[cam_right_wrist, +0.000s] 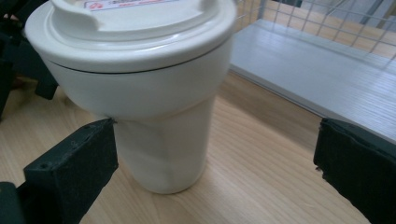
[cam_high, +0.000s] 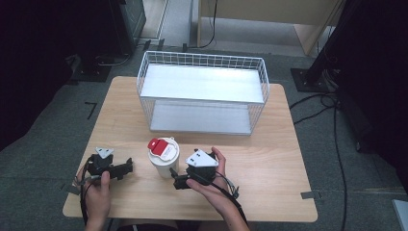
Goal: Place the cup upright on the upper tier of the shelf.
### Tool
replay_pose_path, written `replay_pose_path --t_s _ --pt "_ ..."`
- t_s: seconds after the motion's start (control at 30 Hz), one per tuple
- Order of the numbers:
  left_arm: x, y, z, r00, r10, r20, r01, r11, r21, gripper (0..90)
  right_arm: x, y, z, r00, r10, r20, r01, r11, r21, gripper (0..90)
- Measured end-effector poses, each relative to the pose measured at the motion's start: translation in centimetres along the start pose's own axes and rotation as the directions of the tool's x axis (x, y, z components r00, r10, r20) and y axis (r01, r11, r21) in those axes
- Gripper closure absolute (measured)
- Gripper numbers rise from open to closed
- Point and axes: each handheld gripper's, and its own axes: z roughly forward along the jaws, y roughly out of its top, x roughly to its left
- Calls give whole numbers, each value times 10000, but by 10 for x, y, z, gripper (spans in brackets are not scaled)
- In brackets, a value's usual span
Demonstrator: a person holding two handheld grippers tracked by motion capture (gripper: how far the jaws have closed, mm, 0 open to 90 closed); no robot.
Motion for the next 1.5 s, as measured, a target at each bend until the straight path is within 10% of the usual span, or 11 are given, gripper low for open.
replay_pose_path --t_s 0.83,1.5 --pt "0 0 0 10000 -1 -1 1 10000 1 0 20 1 52 9892 790 -1235 -886 9933 -739 32" --pt "0 0 0 10000 -28 0 28 10000 -17 0 20 1 48 9922 1040 -690 -1150 9764 -1829 82"
